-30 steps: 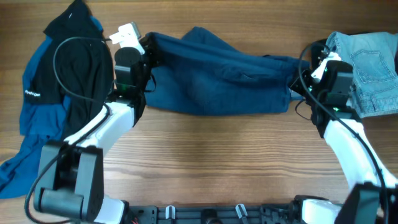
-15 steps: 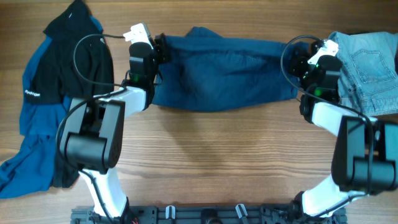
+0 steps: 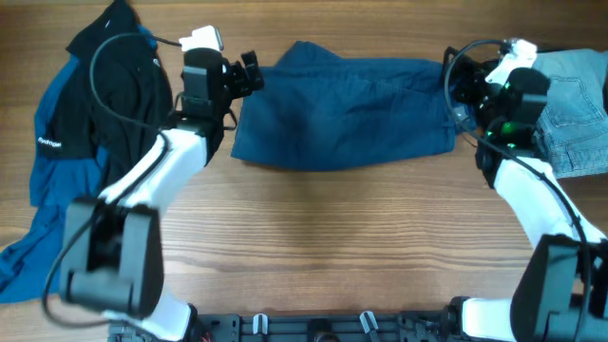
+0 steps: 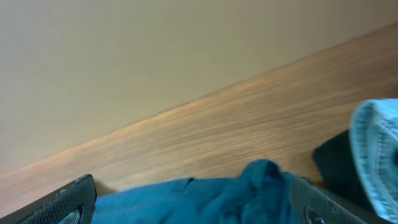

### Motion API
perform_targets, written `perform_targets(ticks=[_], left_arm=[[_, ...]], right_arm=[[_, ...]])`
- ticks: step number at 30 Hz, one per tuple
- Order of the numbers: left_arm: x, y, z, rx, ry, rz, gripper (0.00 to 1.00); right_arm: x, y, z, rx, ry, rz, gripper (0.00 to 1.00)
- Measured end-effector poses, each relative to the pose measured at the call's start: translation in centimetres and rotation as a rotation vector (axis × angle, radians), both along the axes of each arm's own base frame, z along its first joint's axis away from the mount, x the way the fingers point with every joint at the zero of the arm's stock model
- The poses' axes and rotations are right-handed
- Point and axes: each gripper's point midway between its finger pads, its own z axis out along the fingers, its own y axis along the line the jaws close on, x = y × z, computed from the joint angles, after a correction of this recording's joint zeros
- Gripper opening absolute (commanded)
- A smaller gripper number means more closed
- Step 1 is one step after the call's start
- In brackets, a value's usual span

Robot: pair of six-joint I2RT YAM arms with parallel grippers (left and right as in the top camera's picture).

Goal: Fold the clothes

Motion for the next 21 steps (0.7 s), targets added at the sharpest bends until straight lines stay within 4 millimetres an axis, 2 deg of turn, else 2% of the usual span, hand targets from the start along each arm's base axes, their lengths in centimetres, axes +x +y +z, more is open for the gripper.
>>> perform_targets(ticks=[4,7,9,12,17,21], left_arm=[[-2.7,-0.1,0.1,0.004,0.099,-0.037,1.0],[-4.7,-0.5,-1.7,0.001,0.21,-0.071,1.0],[-5.7,-0.5,-2.6,0.002,0.266,-0.082,1.0],[-6.1,-0.6,-3.0,-0.002,0.29,-0.091,1.0],[-6.1,-0.7,-3.0,0.0,0.29,-0.093,1.0],[-6.2,-0.6,-3.1,0.001,0.293,-0.093,1.0]], right_arm=[[-1.6,1.9,-3.2,-0.007,0.148,0.084,1.0],[-2.2,2.7,-4.2,-0.05,0.186,0.138,0.99],[-2.1,2.6,-4.8,-0.104,0.19,0.163,0.93],[-1.2,2.2,-6.5,-0.17,0.193,0.177,0.88],[-0.9,2.1,-12.2,-0.201,0.289,0.207,0.83],[-0.5,1.8,-13.3,-0.217,0.286,0.212,0.82]])
